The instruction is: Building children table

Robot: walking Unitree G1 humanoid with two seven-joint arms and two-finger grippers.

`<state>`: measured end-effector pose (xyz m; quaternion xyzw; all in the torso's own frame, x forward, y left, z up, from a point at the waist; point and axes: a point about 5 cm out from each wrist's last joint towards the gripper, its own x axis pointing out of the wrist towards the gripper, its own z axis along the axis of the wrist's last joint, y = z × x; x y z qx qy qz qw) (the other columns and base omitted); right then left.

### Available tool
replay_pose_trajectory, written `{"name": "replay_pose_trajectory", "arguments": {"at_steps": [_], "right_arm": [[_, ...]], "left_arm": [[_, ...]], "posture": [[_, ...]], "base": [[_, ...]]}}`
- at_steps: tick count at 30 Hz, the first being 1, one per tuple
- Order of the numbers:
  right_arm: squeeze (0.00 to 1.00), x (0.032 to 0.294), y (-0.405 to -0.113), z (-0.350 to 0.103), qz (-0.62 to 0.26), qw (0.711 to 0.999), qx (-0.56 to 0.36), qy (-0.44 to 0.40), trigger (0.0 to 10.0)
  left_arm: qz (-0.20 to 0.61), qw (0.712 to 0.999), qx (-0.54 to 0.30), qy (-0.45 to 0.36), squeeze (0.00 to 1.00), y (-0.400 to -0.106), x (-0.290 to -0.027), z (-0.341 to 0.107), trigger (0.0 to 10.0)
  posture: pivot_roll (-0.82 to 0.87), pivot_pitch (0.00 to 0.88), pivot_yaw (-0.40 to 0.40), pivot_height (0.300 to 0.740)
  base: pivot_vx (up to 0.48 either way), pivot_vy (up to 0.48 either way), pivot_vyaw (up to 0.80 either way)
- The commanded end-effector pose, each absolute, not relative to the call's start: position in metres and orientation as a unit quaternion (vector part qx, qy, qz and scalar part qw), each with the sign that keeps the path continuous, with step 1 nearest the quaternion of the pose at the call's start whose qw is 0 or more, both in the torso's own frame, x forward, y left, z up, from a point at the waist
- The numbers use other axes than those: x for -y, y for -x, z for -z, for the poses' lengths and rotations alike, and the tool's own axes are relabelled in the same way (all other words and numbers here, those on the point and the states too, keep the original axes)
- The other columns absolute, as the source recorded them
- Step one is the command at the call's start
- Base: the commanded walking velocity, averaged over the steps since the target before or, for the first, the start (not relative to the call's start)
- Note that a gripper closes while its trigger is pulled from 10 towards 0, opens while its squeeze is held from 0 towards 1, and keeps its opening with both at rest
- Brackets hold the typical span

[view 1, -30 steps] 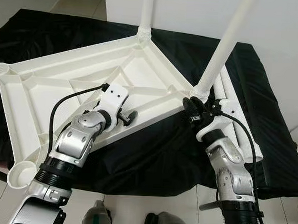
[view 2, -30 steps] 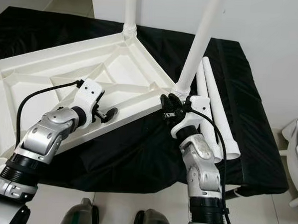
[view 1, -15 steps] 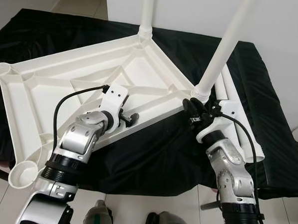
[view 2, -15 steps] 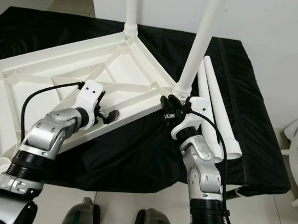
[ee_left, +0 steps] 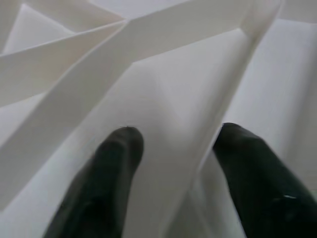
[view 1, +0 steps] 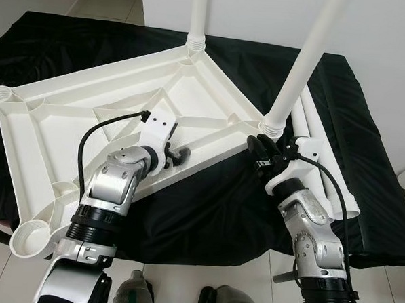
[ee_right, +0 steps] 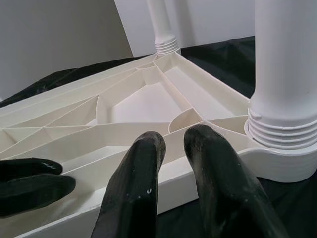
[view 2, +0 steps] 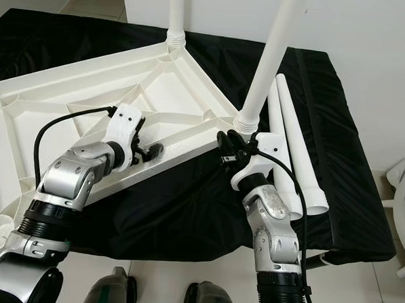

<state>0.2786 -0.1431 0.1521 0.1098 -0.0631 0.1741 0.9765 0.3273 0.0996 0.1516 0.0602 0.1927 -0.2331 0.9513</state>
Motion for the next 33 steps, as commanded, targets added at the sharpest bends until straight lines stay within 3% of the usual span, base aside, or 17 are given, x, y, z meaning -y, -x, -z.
{"name": "replay_pose_trajectory", "arguments": {"at_steps": [1, 21, 22, 33], "right_arm": [[0.0, 0.143, -0.278, -0.151, -0.171, 0.977, 0.059, -0.111, 10.0], [0.0, 0.142, -0.277, -0.15, -0.166, 0.978, 0.056, -0.113, 10.0], [0.0, 0.141, -0.277, -0.15, -0.165, 0.978, 0.056, -0.113, 10.0], [0.0, 0.142, -0.276, -0.149, -0.162, 0.979, 0.054, -0.11, 10.0]], "left_arm": [[0.047, 0.98, -0.169, -0.094, 0.0, -0.337, -0.12, -0.159, 0.0], [0.043, 0.981, -0.163, -0.1, 0.0, -0.338, -0.122, -0.162, 0.0], [0.048, 0.981, -0.157, -0.103, 0.0, -0.339, -0.121, -0.163, 9.6], [0.108, 0.981, -0.109, -0.115, 0.0, -0.34, -0.107, -0.175, 10.0]], "posture": [[-0.01, 0.072, -0.021, 0.74], [-0.01, 0.08, -0.014, 0.74], [-0.01, 0.08, -0.014, 0.74], [0.0, 0.079, -0.013, 0.74]], "base": [[0.0, 0.0, 0.0], [0.0, 0.0, 0.0], [0.0, 0.0, 0.0], [0.0, 0.0, 0.0]]}}
